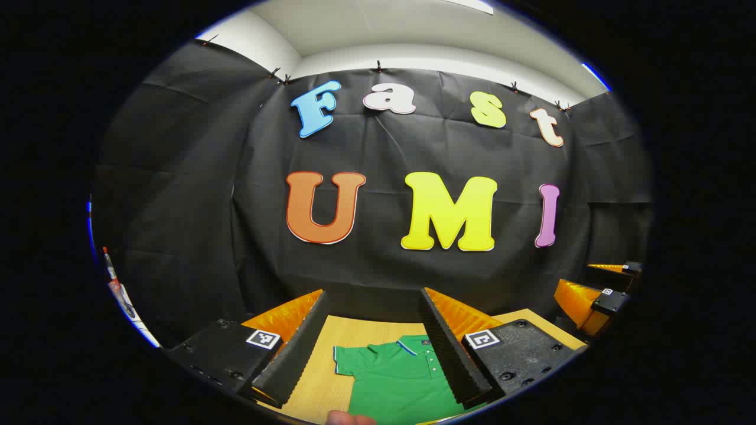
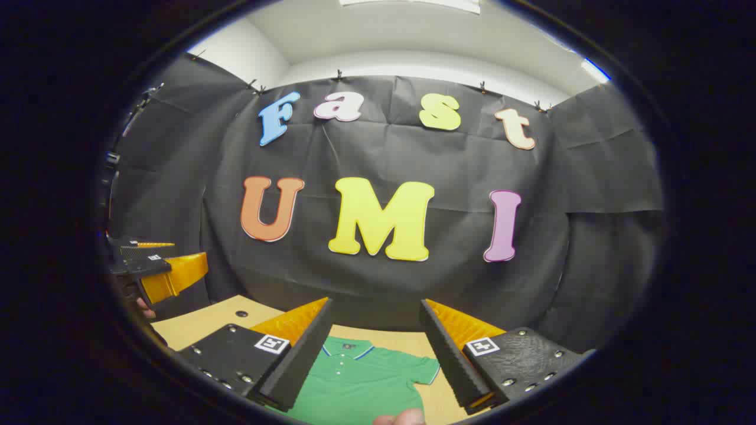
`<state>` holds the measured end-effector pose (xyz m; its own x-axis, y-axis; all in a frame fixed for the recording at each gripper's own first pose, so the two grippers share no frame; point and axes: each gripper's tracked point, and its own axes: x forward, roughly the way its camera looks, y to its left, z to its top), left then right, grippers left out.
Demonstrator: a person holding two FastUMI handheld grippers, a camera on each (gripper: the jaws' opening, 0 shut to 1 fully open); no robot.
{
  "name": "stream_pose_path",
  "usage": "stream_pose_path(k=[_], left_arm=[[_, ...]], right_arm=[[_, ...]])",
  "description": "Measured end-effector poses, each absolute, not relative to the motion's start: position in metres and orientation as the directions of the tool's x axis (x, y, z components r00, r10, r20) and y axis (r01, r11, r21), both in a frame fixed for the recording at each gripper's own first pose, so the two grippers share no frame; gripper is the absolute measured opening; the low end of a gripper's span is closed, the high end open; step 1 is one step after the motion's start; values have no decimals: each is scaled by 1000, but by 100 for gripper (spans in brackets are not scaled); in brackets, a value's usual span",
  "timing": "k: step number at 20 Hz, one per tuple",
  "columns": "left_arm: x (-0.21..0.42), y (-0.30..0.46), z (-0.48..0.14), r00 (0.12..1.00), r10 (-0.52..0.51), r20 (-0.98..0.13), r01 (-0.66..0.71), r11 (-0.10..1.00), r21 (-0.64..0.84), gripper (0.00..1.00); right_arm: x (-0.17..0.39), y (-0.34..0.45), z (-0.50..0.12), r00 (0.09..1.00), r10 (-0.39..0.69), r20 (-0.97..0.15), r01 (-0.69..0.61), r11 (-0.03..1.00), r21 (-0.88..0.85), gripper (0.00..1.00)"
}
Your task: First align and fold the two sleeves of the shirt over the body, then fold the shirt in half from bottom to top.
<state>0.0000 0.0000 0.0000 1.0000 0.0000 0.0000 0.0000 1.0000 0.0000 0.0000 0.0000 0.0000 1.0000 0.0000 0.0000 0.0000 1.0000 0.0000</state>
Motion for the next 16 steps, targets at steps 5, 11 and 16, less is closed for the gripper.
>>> stream_pose_path(k=[5, 11, 16], left_arm=[[2, 3, -2, 1000, -23, -3, 23, 1000, 21, 98], [17, 1, -15, 999, -42, -34, 42, 999, 15, 98], [27, -13, -32, 996, -60, -64, 63, 997, 46, 98]], right_arm=[[7, -4, -11, 999, -30, -24, 29, 1000, -9, 93], [20, -21, -25, 998, -32, -57, 32, 999, -5, 93], [37, -43, -59, 991, -25, -132, 26, 1000, 9, 93]])
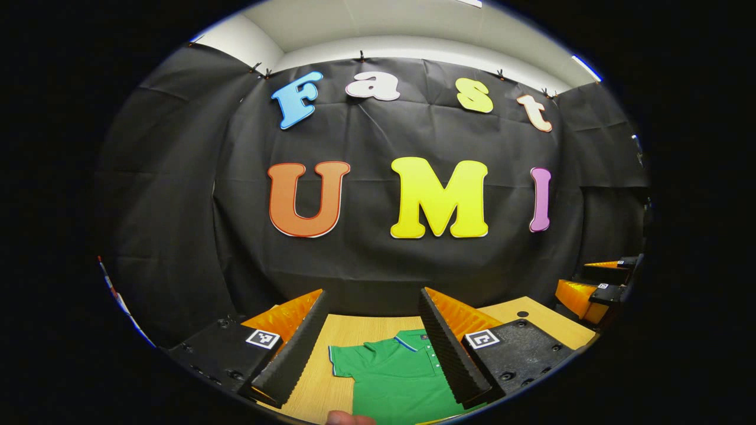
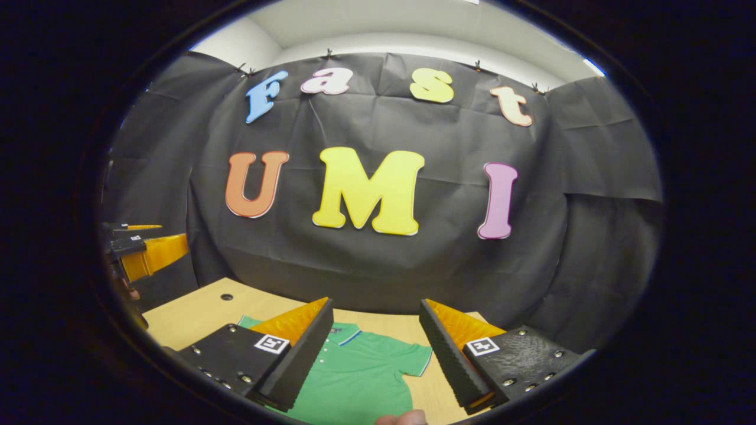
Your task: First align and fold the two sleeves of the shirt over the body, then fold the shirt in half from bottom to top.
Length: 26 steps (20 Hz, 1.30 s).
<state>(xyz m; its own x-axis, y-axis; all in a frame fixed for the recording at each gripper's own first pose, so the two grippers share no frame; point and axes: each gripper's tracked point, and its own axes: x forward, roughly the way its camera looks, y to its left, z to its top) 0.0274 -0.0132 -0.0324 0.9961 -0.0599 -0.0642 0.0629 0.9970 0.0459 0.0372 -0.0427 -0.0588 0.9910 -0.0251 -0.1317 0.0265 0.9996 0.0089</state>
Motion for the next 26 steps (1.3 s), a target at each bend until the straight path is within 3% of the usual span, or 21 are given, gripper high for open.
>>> stream_pose_path(k=[6, 11, 26], left_arm=[[31, -32, -55, 989, -79, -123, 85, 995, 43, 98], [29, -39, -73, 986, -34, -165, 37, 999, 20, 98], [-1, -44, -149, 921, 107, -374, -100, 994, 38, 98]], right_arm=[[89, -97, -151, 948, -4, -319, 12, 1000, 22, 93], [148, -145, -235, 903, 3, -429, 2, 1000, 11, 93], [271, -179, -378, 820, -17, -572, 61, 996, 58, 93]])
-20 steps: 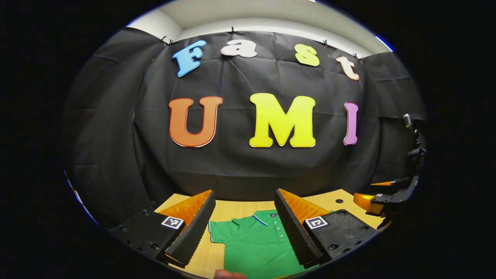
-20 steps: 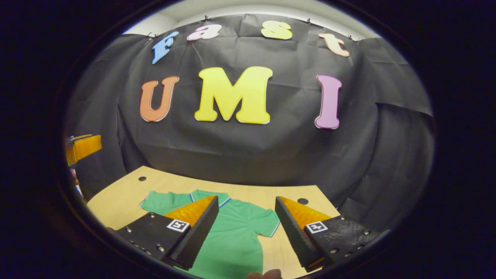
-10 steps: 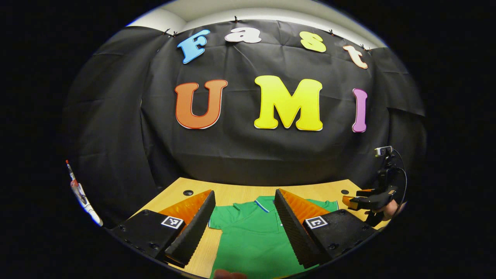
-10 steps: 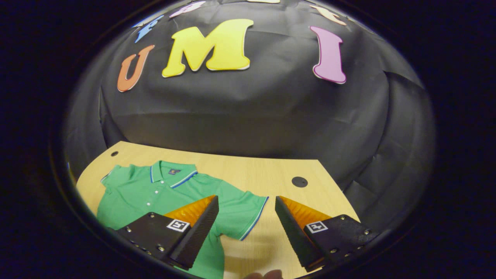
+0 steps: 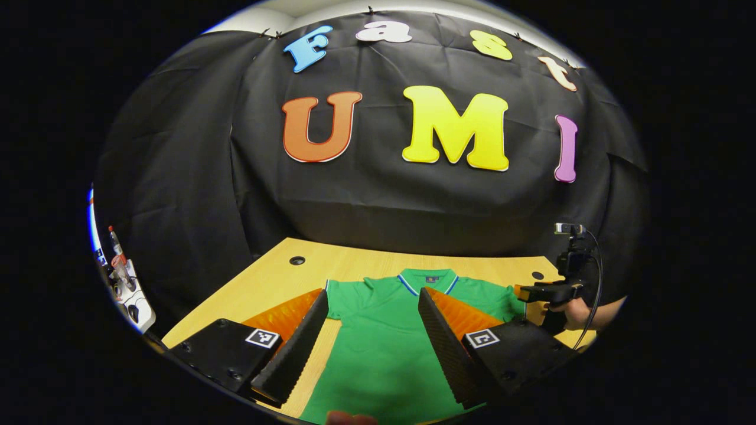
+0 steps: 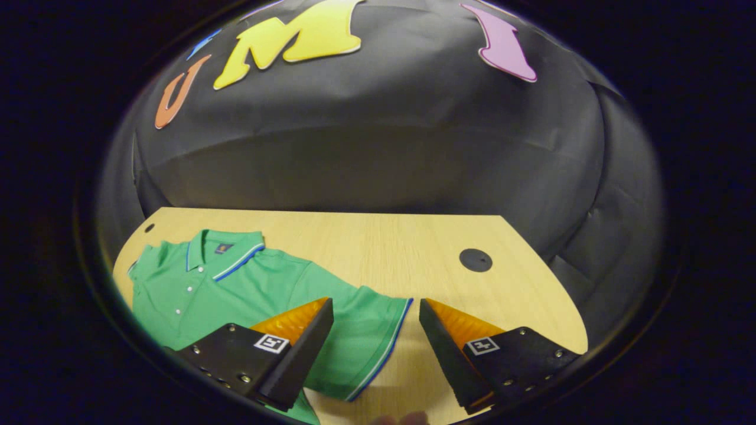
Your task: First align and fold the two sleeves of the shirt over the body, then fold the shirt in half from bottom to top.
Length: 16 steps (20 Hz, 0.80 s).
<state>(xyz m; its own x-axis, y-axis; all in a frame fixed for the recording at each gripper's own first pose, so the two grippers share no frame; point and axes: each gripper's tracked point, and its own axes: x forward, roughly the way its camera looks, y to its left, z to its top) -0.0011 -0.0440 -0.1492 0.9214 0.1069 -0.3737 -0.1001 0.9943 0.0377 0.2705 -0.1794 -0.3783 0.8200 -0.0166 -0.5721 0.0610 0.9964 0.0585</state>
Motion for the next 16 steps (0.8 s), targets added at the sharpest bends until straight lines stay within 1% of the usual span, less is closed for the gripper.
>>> stream_pose_path(k=[4, 6, 7, 10, 11, 12, 14, 15, 16], left_arm=[[-5, -42, -155, 913, 122, -388, -106, 992, 63, 98], [-5, -40, -156, 912, 125, -391, -107, 992, 67, 98], [-3, -39, -156, 911, 125, -393, -107, 992, 68, 98], [-2, -41, -159, 910, 120, -397, -101, 992, 69, 98], [-3, -42, -158, 910, 116, -397, -96, 993, 69, 98], [-2, -43, -156, 912, 110, -394, -90, 994, 68, 99], [0, -43, -153, 915, 104, -390, -84, 994, 68, 98], [-1, -43, -152, 916, 103, -387, -84, 994, 67, 98], [-1, -41, -151, 918, 106, -382, -87, 994, 65, 98]], right_arm=[[282, -180, -406, 787, -40, -616, 72, 997, 28, 93], [278, -176, -415, 768, -19, -641, 67, 996, 51, 93], [282, -176, -416, 773, -17, -634, 73, 995, 61, 97], [279, -173, -417, 762, 12, -647, 61, 994, 90, 98], [280, -171, -417, 757, 22, -653, 43, 996, 84, 96], [279, -169, -419, 756, 38, -654, 25, 996, 87, 88], [278, -164, -417, 750, 55, -660, 3, 996, 86, 51], [278, -162, -418, 742, 44, -669, 1, 998, 67, 32], [278, -161, -416, 737, 42, -675, -6, 998, 56, 25]])
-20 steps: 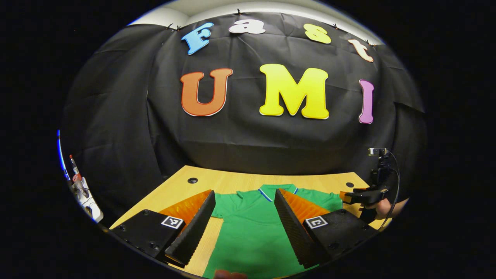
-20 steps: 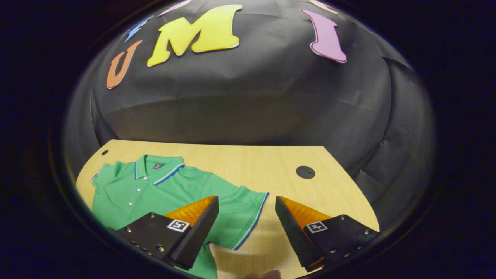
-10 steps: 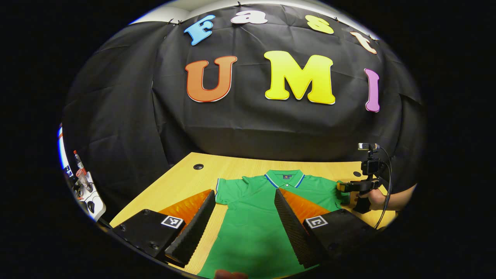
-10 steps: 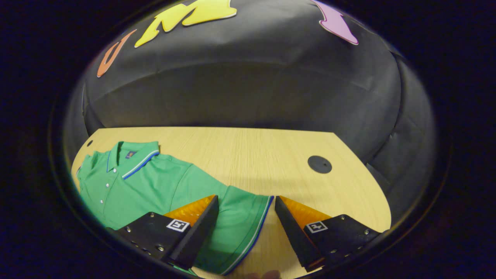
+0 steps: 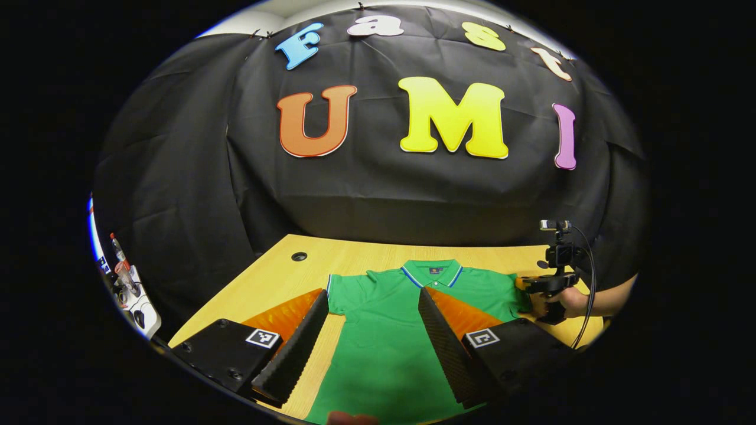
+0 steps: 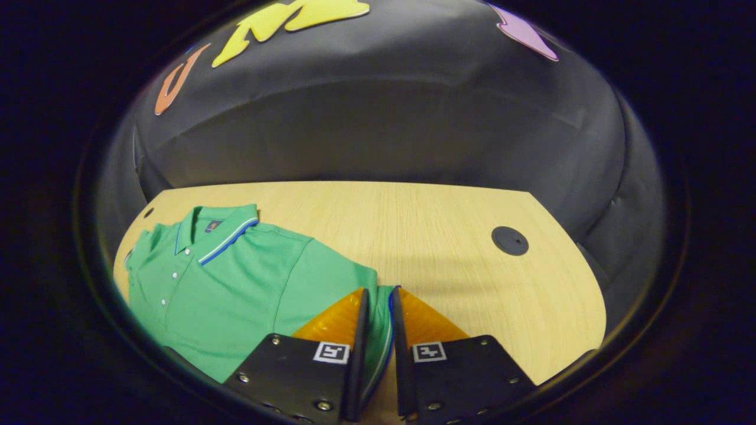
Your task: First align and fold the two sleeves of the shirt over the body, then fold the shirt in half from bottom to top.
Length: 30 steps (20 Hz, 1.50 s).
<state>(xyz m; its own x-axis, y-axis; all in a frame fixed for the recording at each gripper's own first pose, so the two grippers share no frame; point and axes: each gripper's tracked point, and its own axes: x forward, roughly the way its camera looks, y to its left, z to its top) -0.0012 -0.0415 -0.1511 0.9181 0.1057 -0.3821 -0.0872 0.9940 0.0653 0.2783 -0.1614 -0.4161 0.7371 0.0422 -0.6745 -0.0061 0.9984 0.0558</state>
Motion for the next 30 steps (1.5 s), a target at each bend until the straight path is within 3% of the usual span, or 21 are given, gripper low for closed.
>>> stream_pose_path(k=[1, 2, 4, 5, 21, 30], left_arm=[[-1, -39, -152, 918, 110, -381, -92, 994, 64, 98], [-3, -35, -151, 917, 115, -382, -98, 993, 64, 98], [-8, -24, -146, 918, 132, -373, -116, 991, 65, 98], [-10, -18, -147, 918, 141, -372, -126, 990, 66, 98], [-32, 53, -142, 921, 217, -324, -220, 975, 27, 98], [-44, 96, -134, 931, 226, -286, -236, 972, 0, 98]], right_arm=[[280, -159, -414, 742, 41, -669, -10, 999, 50, 24], [279, -158, -413, 737, 34, -675, -12, 999, 37, 6], [281, -159, -409, 737, 31, -675, -23, 1000, 21, 6], [283, -156, -407, 734, 41, -678, -25, 999, 33, 1], [269, -106, -302, 818, 35, -575, -12, 999, 44, 1], [247, -20, -269, 826, 69, -560, -58, 998, 37, 1]])
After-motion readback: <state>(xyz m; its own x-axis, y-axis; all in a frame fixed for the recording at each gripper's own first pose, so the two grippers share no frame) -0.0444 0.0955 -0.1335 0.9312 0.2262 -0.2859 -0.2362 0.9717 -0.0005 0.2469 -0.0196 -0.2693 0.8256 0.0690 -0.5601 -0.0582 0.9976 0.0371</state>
